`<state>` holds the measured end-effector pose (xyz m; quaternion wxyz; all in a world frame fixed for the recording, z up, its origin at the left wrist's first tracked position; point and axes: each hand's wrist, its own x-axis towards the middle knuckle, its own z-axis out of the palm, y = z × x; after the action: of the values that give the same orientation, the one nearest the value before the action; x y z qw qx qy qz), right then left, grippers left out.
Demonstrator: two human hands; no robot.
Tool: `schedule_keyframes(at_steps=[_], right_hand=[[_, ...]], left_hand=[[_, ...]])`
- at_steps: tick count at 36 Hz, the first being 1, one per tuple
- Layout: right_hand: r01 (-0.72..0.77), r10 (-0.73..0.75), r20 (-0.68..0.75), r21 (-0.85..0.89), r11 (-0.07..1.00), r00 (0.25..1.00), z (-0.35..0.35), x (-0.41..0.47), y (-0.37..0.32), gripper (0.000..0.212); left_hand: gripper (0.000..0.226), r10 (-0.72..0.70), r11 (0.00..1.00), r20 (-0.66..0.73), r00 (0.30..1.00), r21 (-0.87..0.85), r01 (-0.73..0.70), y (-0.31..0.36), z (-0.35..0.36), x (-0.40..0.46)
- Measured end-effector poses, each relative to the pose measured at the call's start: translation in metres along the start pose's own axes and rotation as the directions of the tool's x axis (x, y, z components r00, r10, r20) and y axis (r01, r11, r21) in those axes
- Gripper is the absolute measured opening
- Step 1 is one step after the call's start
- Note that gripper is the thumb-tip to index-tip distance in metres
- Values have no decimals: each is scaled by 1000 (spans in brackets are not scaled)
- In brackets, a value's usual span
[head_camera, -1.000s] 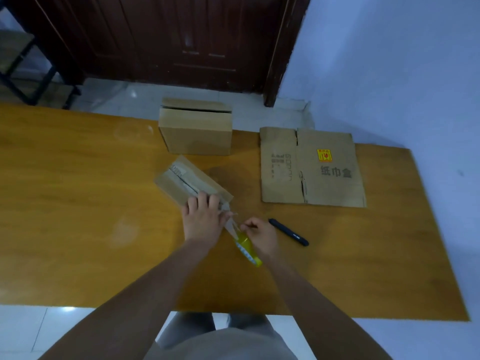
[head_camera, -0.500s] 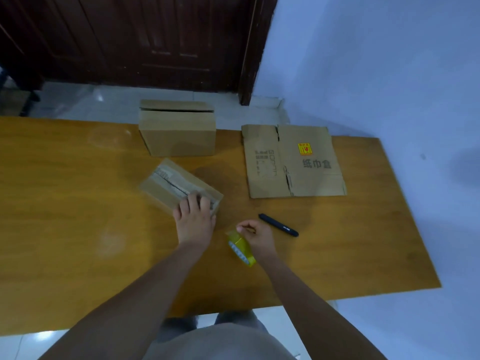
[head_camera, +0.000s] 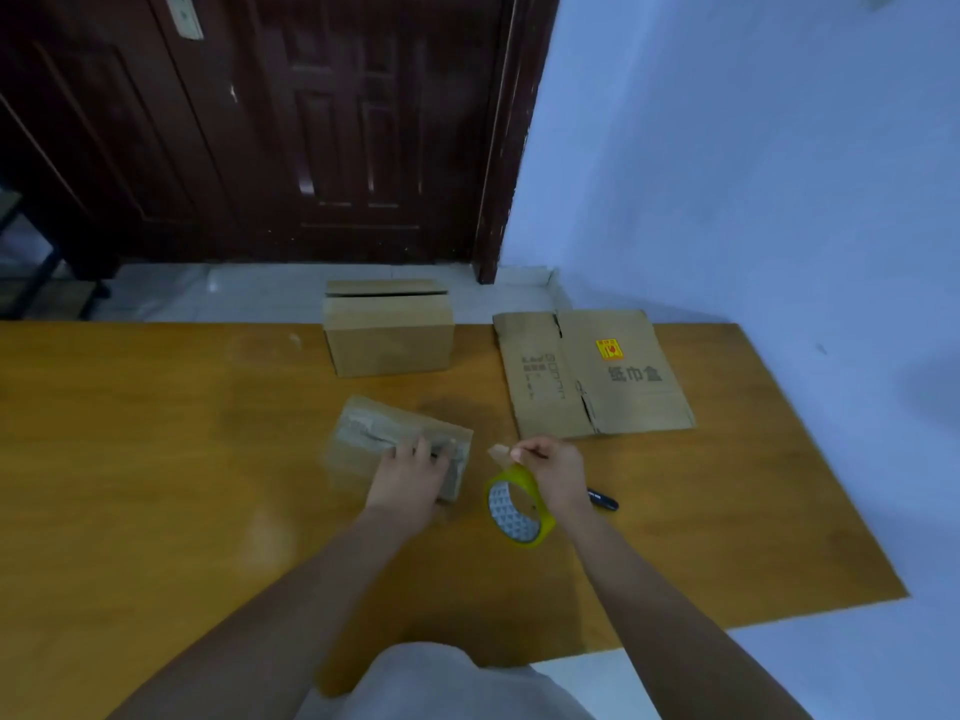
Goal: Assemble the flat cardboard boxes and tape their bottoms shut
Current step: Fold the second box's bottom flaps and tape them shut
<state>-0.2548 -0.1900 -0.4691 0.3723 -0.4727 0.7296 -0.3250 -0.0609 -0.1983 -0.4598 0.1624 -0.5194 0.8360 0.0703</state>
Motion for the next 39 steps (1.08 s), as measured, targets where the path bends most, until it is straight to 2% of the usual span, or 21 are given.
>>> schedule_keyframes(at_steps=[6, 8, 10, 12, 14, 17, 19, 20, 22, 23, 25, 28, 32, 33, 35, 36, 37, 39], right_hand=[[61, -61, 2, -63, 996, 998, 0, -2, -28, 10], [69, -67, 20, -82, 994, 998, -3, -4, -34, 9], [66, -62, 42, -105, 992, 997, -8, -6, -39, 10], [70, -62, 68, -135, 988, 996, -14, -5, -44, 12], [103, -89, 83, -175, 979, 993, -18, -5, -51, 16], [165, -144, 108, -224, 960, 984, -22, -6, -63, 15], [217, -187, 131, -267, 939, 973, -21, -8, -73, 17], [230, -198, 135, -293, 928, 971, -21, -9, -78, 16], [233, -211, 105, -290, 928, 972, -19, -8, -85, 15], [226, -212, 81, -282, 932, 974, -18, -8, -87, 15], [210, -204, 50, -288, 935, 978, -17, -8, -88, 14], [209, -203, 50, -285, 936, 978, -14, -12, -89, 17], [149, -154, -6, -211, 966, 988, -17, -18, -99, 62], [130, -138, -31, -192, 973, 990, -19, -20, -100, 63], [112, -126, -68, -172, 979, 990, -25, -23, -102, 43], [105, -120, -83, -164, 981, 989, -28, -26, -101, 28], [101, -113, -97, -123, 987, 989, -31, -31, -100, 26], [73, -72, -49, 23, 997, 996, -38, -39, -95, 45]], left_hand=[[72, -20, 988, -44, 999, -152, 13, 17, 1, -1], [68, -30, 967, -54, 998, -256, 15, 20, -2, -1], [63, -89, 903, -86, 992, -428, 44, 18, -8, 2], [65, -213, 748, -91, 973, -656, 102, 14, -14, 5], [72, -251, 516, -95, 963, -855, 49, 8, -22, 11], [69, -90, 223, -73, 993, -974, -51, 6, -42, 18], [62, 36, 108, -67, 997, -992, -71, 8, -53, 23], [51, 59, 63, -80, 995, -994, -84, 9, -56, 26], [25, 40, 22, -99, 994, -995, -99, 8, -62, 30], [21, 18, -3, -99, 995, -995, -99, 7, -64, 31], [23, -3, -36, -99, 995, -994, -99, 4, -65, 33], [24, 16, 15, -92, 996, -996, -92, 1, -66, 35], [21, 4, 63, -77, 997, -995, -77, 1, -67, 36], [23, -6, 68, -73, 997, -995, -72, 1, -67, 36], [27, -48, 71, -57, 997, -996, -54, 0, -67, 37], [28, -75, 51, -34, 997, -998, -30, -1, -67, 38], [27, -103, 3, -2, 995, -1000, -2, -3, -68, 40], [22, -140, -137, 89, 986, -988, 69, -7, -71, 43]])
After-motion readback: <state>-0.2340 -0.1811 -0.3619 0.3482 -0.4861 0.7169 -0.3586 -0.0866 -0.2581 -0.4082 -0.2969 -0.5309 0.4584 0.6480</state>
